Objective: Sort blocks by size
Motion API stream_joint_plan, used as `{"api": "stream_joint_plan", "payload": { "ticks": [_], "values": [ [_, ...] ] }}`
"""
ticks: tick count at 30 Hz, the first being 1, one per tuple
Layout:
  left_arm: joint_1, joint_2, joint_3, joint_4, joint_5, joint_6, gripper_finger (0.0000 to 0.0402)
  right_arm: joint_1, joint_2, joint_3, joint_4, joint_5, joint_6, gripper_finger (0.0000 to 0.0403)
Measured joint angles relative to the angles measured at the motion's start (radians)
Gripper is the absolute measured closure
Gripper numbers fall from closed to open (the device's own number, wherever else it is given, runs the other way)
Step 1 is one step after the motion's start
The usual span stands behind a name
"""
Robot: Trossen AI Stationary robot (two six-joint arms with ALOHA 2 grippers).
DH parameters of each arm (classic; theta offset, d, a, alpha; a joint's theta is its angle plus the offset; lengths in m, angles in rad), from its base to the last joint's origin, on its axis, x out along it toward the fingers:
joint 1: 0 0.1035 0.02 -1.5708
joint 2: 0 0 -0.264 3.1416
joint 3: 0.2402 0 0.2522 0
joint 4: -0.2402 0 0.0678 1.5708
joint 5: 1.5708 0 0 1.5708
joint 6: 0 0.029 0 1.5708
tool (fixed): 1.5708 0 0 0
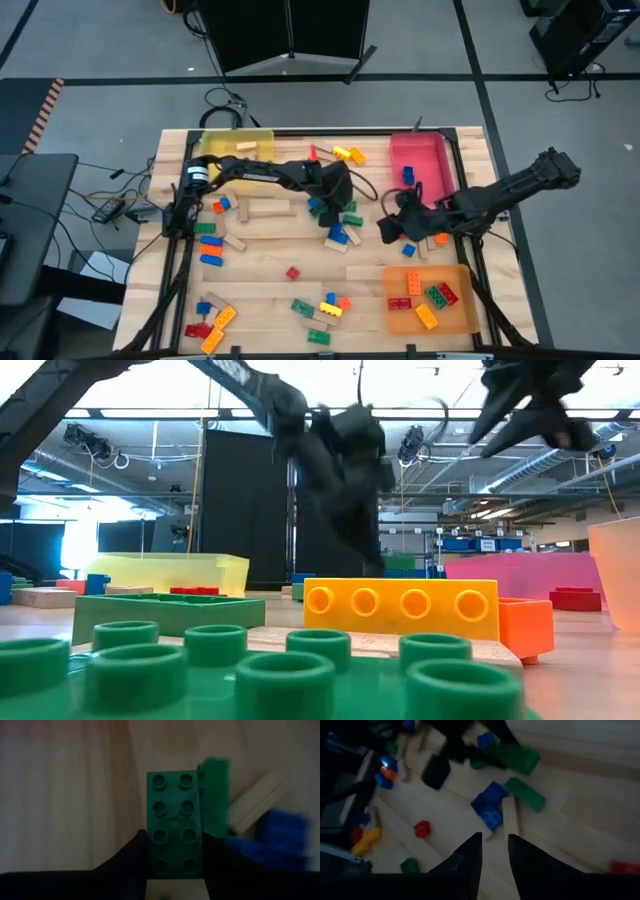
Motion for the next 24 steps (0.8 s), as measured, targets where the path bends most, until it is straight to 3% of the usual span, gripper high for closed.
{"api": "stream_joint_plan", "payload": {
  "ticks": [11, 18, 24],
  "values": [
    [-0.042, -0.255, 0.012, -0.109, -0.238, -0.226, 0.0256, 0.298, -0.095, 0.0, -0.073, 0.271, 0.173, 0.033],
    [-0.207, -0.454, -0.077, -0.135, -0.561, -0.376, 0.0256, 0.434, -0.058, 0.0, -0.068, 0.417, 0.228, 0.0358],
    [-0.399, -0.524, -0.191, -0.129, -0.819, -0.583, 0.0256, 0.448, 0.034, 0.0, 0.013, 0.516, 0.2, 0.037]
  ]
}}
